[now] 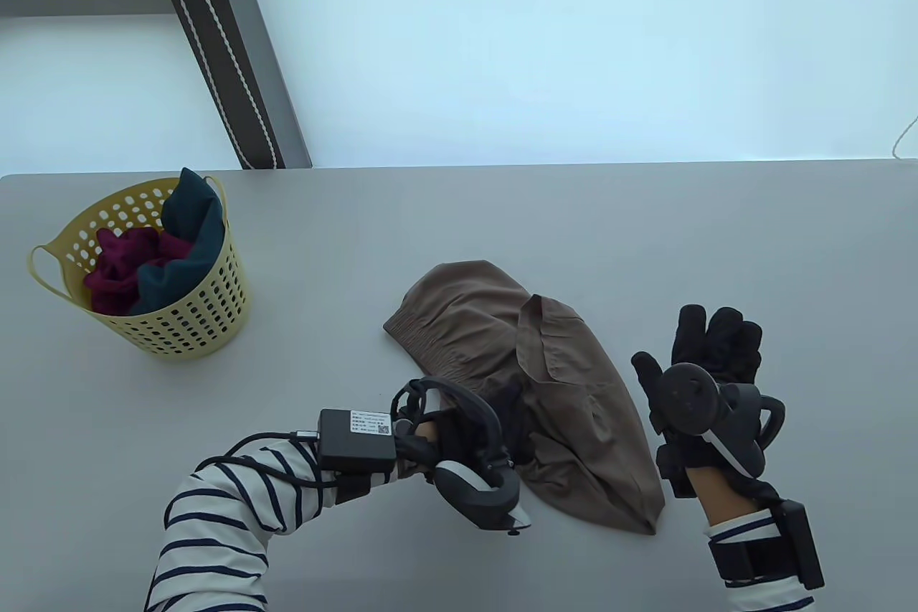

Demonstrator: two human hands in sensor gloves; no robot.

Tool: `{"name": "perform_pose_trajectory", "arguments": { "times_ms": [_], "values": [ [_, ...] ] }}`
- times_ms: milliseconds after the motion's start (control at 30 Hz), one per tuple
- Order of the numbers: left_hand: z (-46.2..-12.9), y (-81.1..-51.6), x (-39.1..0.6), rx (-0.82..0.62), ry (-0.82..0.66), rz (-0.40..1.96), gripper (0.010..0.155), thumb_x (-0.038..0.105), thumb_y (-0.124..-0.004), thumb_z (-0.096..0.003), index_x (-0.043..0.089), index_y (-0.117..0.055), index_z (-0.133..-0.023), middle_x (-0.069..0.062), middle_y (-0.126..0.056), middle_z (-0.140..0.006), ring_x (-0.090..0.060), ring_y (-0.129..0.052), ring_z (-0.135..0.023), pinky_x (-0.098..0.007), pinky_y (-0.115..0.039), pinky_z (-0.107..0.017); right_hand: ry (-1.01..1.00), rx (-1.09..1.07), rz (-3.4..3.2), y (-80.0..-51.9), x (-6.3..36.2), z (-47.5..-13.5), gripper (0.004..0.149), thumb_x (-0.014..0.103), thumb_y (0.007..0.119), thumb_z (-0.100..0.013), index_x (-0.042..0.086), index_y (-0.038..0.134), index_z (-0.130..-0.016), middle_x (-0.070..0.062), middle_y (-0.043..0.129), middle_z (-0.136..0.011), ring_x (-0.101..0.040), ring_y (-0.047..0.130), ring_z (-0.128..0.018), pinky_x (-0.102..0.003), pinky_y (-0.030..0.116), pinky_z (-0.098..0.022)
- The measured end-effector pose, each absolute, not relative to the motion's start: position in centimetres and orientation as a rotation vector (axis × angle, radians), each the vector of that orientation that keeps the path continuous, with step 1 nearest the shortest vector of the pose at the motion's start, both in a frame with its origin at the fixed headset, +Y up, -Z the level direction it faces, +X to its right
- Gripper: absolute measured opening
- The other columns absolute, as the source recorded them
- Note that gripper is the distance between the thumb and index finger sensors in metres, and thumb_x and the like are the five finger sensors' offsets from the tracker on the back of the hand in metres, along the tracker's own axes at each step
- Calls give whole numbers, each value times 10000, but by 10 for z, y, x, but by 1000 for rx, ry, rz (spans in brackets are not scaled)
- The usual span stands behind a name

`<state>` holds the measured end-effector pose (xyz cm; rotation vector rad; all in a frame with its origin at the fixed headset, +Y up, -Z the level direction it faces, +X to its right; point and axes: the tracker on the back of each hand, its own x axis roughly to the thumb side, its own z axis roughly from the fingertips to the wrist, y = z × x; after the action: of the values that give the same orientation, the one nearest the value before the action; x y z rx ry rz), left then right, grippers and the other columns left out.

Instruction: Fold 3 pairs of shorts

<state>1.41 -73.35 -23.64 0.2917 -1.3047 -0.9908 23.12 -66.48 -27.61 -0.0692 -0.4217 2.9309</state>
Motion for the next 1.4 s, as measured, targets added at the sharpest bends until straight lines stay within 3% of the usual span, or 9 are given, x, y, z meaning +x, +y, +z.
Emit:
{"name": "perform_pose_trajectory", "arguments": {
  "times_ms": [100, 233, 433, 600, 800, 1000, 1100, 1233, 1400],
  "values": [
    [-259, -695, 37, 45, -1142, -639, 446, 514, -520, -472, 326, -661, -851, 205, -948, -515, -1, -1061, -491, -395, -888, -598, -423, -85, 2904, -662, 236, -276, 813, 520, 532, -519, 2, 210, -1055, -430, 163, -983, -676, 226, -838, -703, 349, -565],
    [-319, -631, 42, -173, -852, -134, 468, 456, -588, -507, 207, -665, -896, 168, -981, -475, -29, -1077, -369, -380, -914, -526, -456, -124, 2838, -652, 247, -273, 805, 519, 533, -520, 2, 227, -1057, -430, 178, -984, -676, 238, -839, -702, 357, -565],
    [-393, -555, -9, -168, -448, 530, 568, 393, -600, -553, 140, -472, -1045, 153, -1016, -495, -37, -1111, -379, -359, -924, -517, -529, -196, 2763, -641, 267, -267, 800, 519, 532, -524, 0, 238, -1058, -430, 193, -985, -676, 253, -840, -700, 368, -564],
    [-418, -555, -84, -155, -133, 936, 589, 364, -559, -582, 44, -415, -1056, 115, -1017, -637, -46, -1131, -468, -356, -910, -546, -517, -204, 2761, -643, 269, -268, 803, 518, 533, -524, -4, 239, -1058, -433, 195, -984, -679, 256, -837, -700, 371, -563],
    [-402, -604, -148, -217, 5, 820, 581, 335, -534, -589, -16, -433, -1041, 69, -1013, -719, -24, -1129, -503, -347, -908, -554, -475, -189, 2782, -649, 265, -271, 804, 517, 535, -523, -7, 240, -1057, -434, 199, -984, -679, 260, -837, -701, 373, -562],
    [-349, -676, -207, -426, 83, 670, 594, 327, -526, -587, -56, -430, -1030, 51, -1002, -757, -32, -1127, -537, -362, -902, -561, -421, -183, 2809, -657, 261, -274, 805, 511, 541, -523, -16, 243, -1054, -438, 206, -980, -683, 263, -832, -703, 375, -558],
    [-316, -703, -235, -581, 108, 645, 649, 320, -526, -584, -106, -342, -1038, -68, -946, -857, -128, -1101, -636, -441, -862, -591, -380, -175, 2830, -662, 258, -276, 806, 508, 546, -523, -21, 245, -1052, -441, 210, -979, -686, 266, -828, -704, 376, -555],
    [-285, -703, -264, -584, 108, 624, 726, 320, -545, -577, -170, -260, -1031, -224, -850, -942, -248, -1048, -729, -530, -806, -618, -311, -155, 2844, -668, 252, -278, 811, 501, 555, -523, -34, 246, -1048, -451, 215, -971, -694, 269, -818, -708, 378, -545],
    [-269, -660, -290, -340, 27, 467, 699, 282, -622, -554, -114, -324, -1047, -271, -814, -967, -293, -1034, -751, -560, -785, -625, -206, -12, 2864, -678, 222, -282, 850, 532, 572, -515, -43, 247, -1050, -457, 221, -973, -699, 301, -825, -709, 402, -549]
  ]
}}
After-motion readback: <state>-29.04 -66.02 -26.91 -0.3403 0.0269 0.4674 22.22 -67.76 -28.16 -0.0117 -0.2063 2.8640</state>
